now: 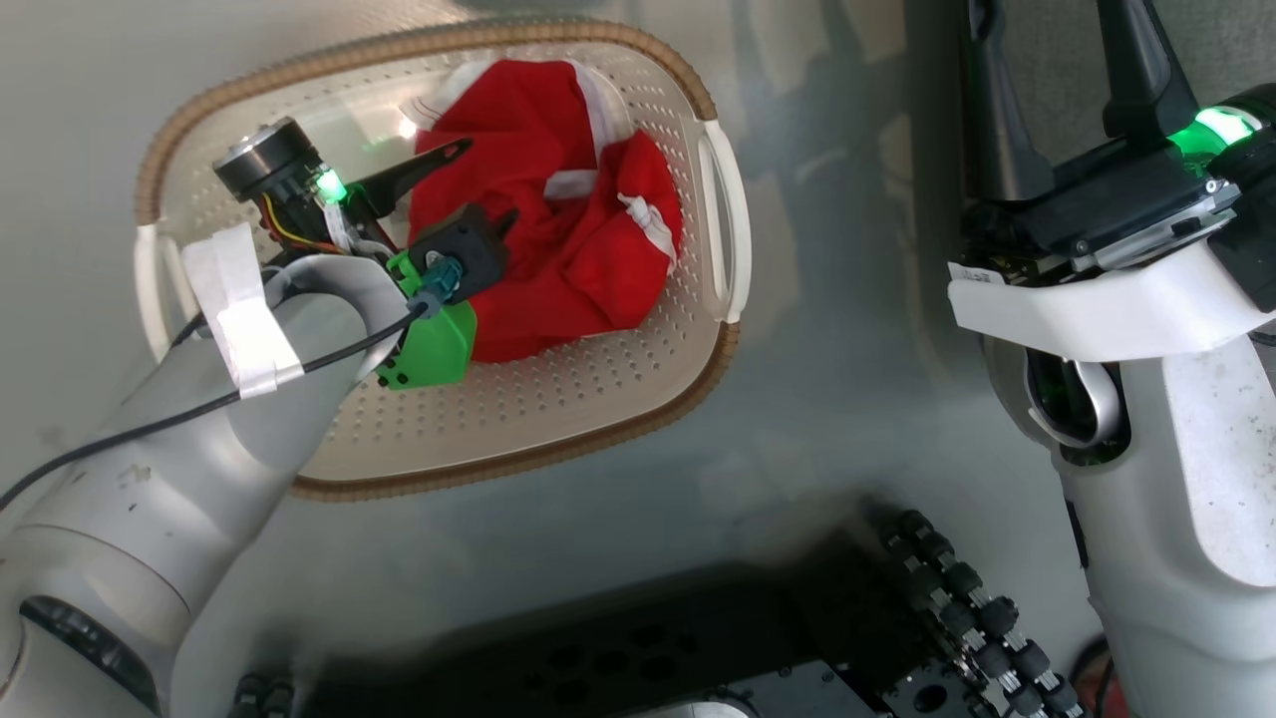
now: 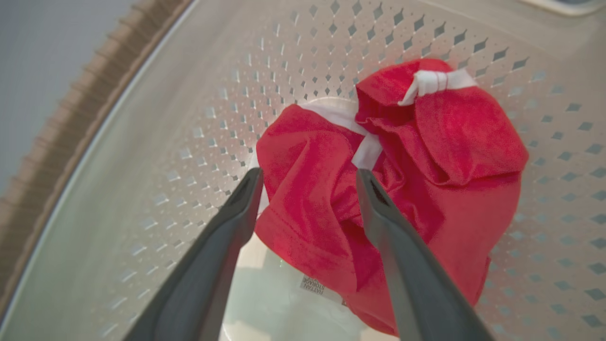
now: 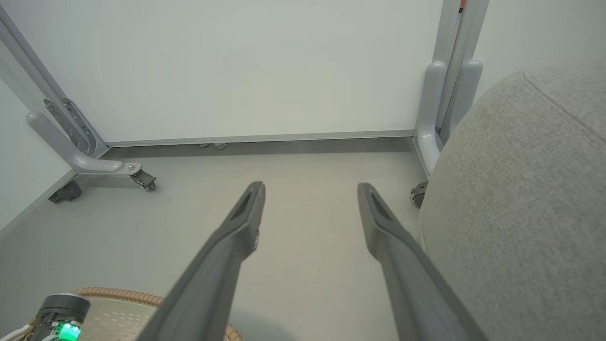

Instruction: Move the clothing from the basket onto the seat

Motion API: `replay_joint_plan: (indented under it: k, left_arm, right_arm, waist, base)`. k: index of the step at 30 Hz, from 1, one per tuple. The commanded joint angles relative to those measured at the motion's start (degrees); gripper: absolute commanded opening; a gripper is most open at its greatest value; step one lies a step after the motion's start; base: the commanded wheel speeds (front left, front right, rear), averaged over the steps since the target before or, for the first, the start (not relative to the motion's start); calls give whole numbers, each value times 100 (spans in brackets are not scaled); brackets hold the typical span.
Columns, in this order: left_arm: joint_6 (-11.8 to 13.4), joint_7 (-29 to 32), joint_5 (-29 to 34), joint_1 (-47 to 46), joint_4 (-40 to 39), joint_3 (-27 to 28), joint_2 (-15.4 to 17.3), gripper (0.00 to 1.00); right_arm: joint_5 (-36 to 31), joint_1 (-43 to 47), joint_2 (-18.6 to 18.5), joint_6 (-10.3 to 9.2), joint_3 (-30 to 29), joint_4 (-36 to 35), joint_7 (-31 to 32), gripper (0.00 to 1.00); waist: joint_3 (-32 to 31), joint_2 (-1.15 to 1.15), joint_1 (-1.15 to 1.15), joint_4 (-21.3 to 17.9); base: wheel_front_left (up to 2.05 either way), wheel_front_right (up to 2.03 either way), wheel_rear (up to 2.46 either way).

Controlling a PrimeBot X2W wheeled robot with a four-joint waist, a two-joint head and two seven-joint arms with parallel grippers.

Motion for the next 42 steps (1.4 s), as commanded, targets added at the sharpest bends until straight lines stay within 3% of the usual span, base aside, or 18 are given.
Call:
replay_joint_plan:
  k: [1, 20, 21, 22, 23, 24, 33, 42]
  left_arm:
    - [-11, -4, -35, -175, 87, -82, 33, 100]
    - [165, -4, 239, -501, 1426, -470, -427, 100]
    - [160, -5, 237, -500, 1458, -481, -447, 93]
    - [146, -4, 211, -483, 1530, -484, -477, 44]
    - [122, -4, 180, -450, 1620, -494, -494, 13]
    - [99, -5, 159, -448, 1666, -503, -524, 0]
    - [255, -5, 14, -395, 1051, -318, -475, 0]
    - [612, -4, -298, 536, -239, 162, -568, 0]
  right_arm:
    - [30, -96, 37, -6, 12, -48, -11, 100]
    - [136, 396, 91, -6, 110, -531, -11, 100]
    - [125, 413, 90, -6, 113, -543, -11, 100]
    - [114, 429, 87, -6, 118, -558, -11, 100]
    - [110, 436, 84, -6, 121, -568, -11, 100]
    - [101, 446, 78, -6, 118, -577, -11, 100]
    - [115, 195, 73, -6, 92, -491, -10, 100]
    - [-17, 463, -70, -6, 99, -216, -10, 100]
  waist:
    - [424, 0, -1, -284]
    - [595, 0, -1, -434]
    - [596, 0, -1, -432]
    - [597, 0, -1, -428]
    - [595, 0, -1, -424]
    - [595, 0, -1, -416]
    - [507, 0, -1, -318]
    - [-588, 0, -1, 203]
  base:
    - [0, 0, 0]
    - [0, 0, 0]
    - [0, 0, 0]
    - [0, 0, 0]
    - [0, 0, 0]
    - [0, 0, 0]
    - [0, 0, 0]
    - [0, 0, 0]
